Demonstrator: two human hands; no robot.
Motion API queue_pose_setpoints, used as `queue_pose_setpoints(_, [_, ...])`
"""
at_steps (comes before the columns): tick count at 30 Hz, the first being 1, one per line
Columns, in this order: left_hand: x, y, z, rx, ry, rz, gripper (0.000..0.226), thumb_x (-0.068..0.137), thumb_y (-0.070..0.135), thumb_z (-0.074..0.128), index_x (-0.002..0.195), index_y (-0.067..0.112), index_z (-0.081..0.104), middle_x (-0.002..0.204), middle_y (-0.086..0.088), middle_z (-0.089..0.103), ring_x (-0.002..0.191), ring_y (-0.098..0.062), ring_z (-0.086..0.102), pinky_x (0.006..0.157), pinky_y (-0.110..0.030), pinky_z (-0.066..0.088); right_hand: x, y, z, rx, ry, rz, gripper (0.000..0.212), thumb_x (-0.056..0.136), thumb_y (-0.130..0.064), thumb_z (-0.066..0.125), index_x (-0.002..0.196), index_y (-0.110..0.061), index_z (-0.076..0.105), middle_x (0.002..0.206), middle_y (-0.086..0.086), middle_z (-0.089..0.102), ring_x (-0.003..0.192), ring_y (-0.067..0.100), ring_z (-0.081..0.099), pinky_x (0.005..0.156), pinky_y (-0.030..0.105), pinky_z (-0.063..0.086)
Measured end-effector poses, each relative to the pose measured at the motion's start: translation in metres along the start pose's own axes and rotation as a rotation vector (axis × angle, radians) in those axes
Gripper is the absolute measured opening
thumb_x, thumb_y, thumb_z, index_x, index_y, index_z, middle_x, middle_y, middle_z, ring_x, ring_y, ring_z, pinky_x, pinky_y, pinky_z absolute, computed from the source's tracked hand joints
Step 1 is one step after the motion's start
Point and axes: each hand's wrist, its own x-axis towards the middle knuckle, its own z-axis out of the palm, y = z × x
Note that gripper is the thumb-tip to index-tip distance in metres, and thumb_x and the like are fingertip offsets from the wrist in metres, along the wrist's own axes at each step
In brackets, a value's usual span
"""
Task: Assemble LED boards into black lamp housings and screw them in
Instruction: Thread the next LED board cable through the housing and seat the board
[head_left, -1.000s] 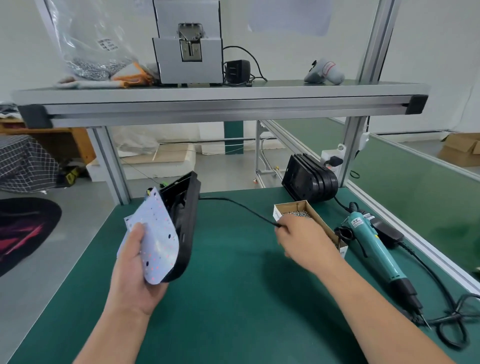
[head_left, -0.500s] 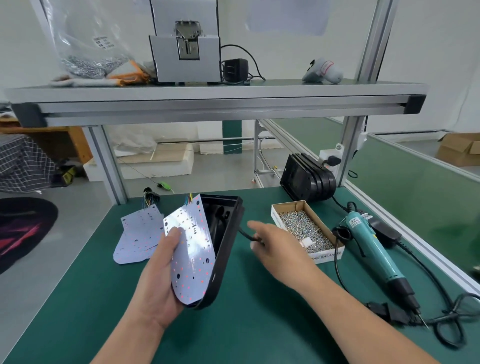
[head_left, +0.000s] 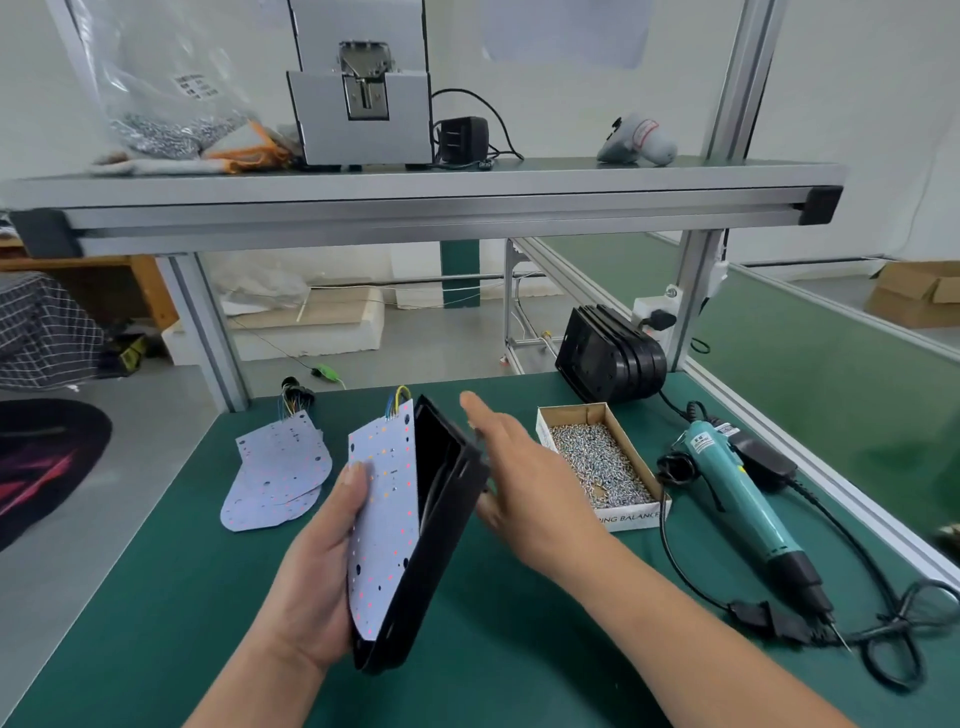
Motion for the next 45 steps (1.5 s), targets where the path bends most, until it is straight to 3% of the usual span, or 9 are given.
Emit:
queue_pose_setpoints(3, [-0.001,0.004,-0.001,0.004,0.011,0.017,0.06,0.071,0.059,0.09,0.114,0.018,0.083,0.1,-0.008,0.082,0.075,-0.022,0.08,0.06,-0.034,0.063,-0.003,-0.002,0.003,0.302,0.081,0.017,0.038,0.102,-0.059,0.036,0.121,-0.035,0.059,0.098,-0.011,0.065,0.084,0.018,0.063,0.075,0.042,0.054])
queue_pose_setpoints(5, [-0.001,0.008,-0.002,-0.003,0.065,0.027,0.059,0.077,0.06,0.085,0.12,0.019,0.081,0.108,-0.008,0.081,0.081,-0.022,0.081,0.062,-0.034,0.064,-0.001,0.002,0.006,0.402,0.028,0.155,0.042,0.105,-0.06,0.039,0.094,-0.023,0.057,0.072,0.003,0.06,0.062,0.016,0.056,0.062,0.044,0.051])
queue_pose_setpoints(9, [-0.001,0.019,-0.004,0.033,0.233,0.119,0.049,0.096,0.059,0.062,0.126,0.023,0.078,0.117,-0.007,0.08,0.086,-0.02,0.081,0.061,-0.031,0.064,0.001,0.011,0.014,0.595,-0.097,0.428,0.04,0.107,-0.049,0.048,0.083,-0.018,0.06,0.053,0.011,0.059,0.042,0.021,0.054,0.045,0.028,0.043])
queue_pose_setpoints(19, [-0.007,0.047,-0.019,-0.031,0.234,0.294,0.076,0.101,0.063,0.05,0.151,0.007,0.054,0.116,-0.013,0.067,0.075,-0.019,0.064,0.048,-0.021,0.053,0.015,0.027,0.005,1.246,0.368,0.764,0.034,0.113,-0.029,0.049,0.088,-0.009,0.063,0.065,0.009,0.067,0.055,0.019,0.065,0.043,0.023,0.042])
queue_pose_setpoints(24, [-0.003,0.034,-0.013,-0.039,0.222,0.245,0.075,0.096,0.058,0.059,0.148,0.004,0.056,0.123,-0.016,0.062,0.08,-0.024,0.062,0.049,-0.024,0.054,0.017,0.03,-0.001,1.255,0.416,0.743,0.034,0.112,-0.039,0.049,0.092,-0.017,0.067,0.077,0.001,0.07,0.048,0.007,0.037,0.042,0.02,0.026])
queue_pose_setpoints(28, [-0.002,0.03,-0.01,-0.081,0.198,0.204,0.052,0.098,0.05,0.059,0.128,0.011,0.076,0.115,-0.011,0.074,0.08,-0.024,0.074,0.052,-0.025,0.058,0.018,0.037,-0.006,1.391,0.509,0.8,0.027,0.113,-0.026,0.051,0.101,-0.006,0.064,0.082,0.007,0.071,0.056,0.012,0.062,0.049,0.022,0.053])
queue_pose_setpoints(33, [-0.002,0.037,-0.021,-0.239,0.171,0.252,0.065,0.104,0.046,0.054,0.159,0.011,0.045,0.135,-0.01,0.061,0.089,-0.02,0.072,0.05,-0.021,0.053,0.019,0.042,-0.008,1.452,0.538,0.881,0.022,0.112,-0.004,0.043,0.116,0.006,0.062,0.087,0.017,0.069,0.069,0.028,0.077,0.061,0.033,0.063])
queue_pose_setpoints(40, [0.001,0.025,-0.017,-0.17,0.167,0.236,0.064,0.101,0.045,0.058,0.148,0.002,0.054,0.115,-0.013,0.069,0.079,-0.019,0.068,0.05,-0.022,0.052,0.011,0.035,0.002,1.065,0.062,0.773,0.032,0.103,0.009,0.032,0.101,0.002,0.063,0.093,0.02,0.067,0.073,0.028,0.075,0.067,0.037,0.066])
queue_pose_setpoints(45, [0.003,0.018,-0.01,-0.038,0.207,0.228,0.048,0.093,0.048,0.067,0.127,0.014,0.076,0.117,-0.01,0.077,0.08,-0.02,0.076,0.057,-0.028,0.06,-0.008,0.04,0.01,0.795,-0.377,0.646,0.01,0.094,-0.011,0.068,0.098,-0.009,0.077,0.08,0.006,0.074,0.066,0.02,0.067,0.07,0.03,0.059])
